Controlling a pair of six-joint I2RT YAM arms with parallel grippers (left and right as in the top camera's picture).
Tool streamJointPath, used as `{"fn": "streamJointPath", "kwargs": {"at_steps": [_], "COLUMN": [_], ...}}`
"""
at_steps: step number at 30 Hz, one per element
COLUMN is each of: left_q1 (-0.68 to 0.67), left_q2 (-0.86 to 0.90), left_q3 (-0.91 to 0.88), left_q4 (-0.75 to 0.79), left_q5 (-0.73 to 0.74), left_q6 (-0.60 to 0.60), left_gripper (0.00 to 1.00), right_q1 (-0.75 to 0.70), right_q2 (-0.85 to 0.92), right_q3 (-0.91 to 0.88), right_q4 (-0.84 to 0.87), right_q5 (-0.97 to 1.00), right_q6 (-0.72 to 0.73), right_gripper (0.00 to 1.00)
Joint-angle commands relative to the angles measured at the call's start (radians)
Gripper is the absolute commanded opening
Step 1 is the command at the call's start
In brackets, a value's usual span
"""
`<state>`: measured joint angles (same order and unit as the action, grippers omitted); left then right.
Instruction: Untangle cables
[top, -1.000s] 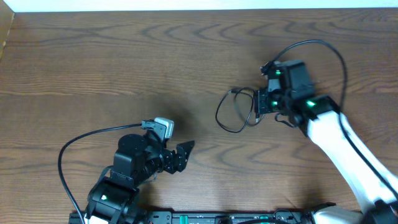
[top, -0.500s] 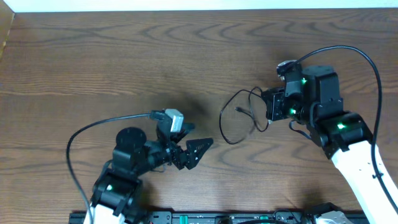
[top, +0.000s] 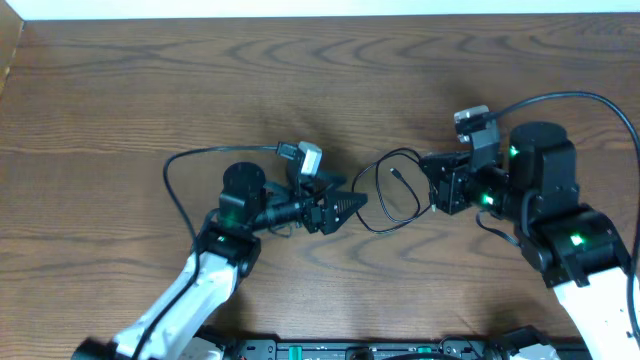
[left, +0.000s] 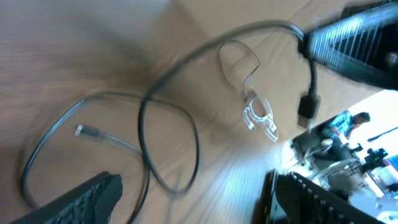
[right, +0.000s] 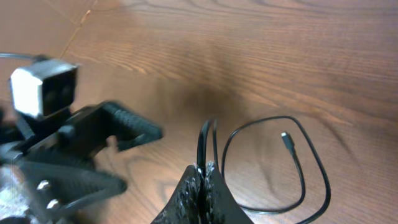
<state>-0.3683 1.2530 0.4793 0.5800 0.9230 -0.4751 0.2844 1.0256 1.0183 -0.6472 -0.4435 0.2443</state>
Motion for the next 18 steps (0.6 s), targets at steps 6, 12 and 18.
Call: {"fn": "streamJointPath", "kwargs": {"at_steps": [6, 12, 18], "left_q1": [0.002, -0.039, -0.105], "left_q2": [0.189, 0.271, 0.287], "left_q3": [0.009, 0.009, 0.009], "left_q4": [0.262, 0.358, 0.466], "left_q5": [0.124, 0.124, 0.066], "left_q6": [-0.103, -0.103, -0.104], "left_gripper": [0.86, 0.89, 0.89], "right_q1": [-0.004, -0.004, -0.004], "right_q2": [-0.088, -0.105, -0.105], "right_q3": [0.016, 0.017, 0.017], "right_q4": [0.002, 0.016, 0.016], "right_q5": [-0.067, -0.118, -0.156], "right_q6": [-0.009, 0.001, 0.006], "right_gripper": [0.01, 0.01, 0.01]}}
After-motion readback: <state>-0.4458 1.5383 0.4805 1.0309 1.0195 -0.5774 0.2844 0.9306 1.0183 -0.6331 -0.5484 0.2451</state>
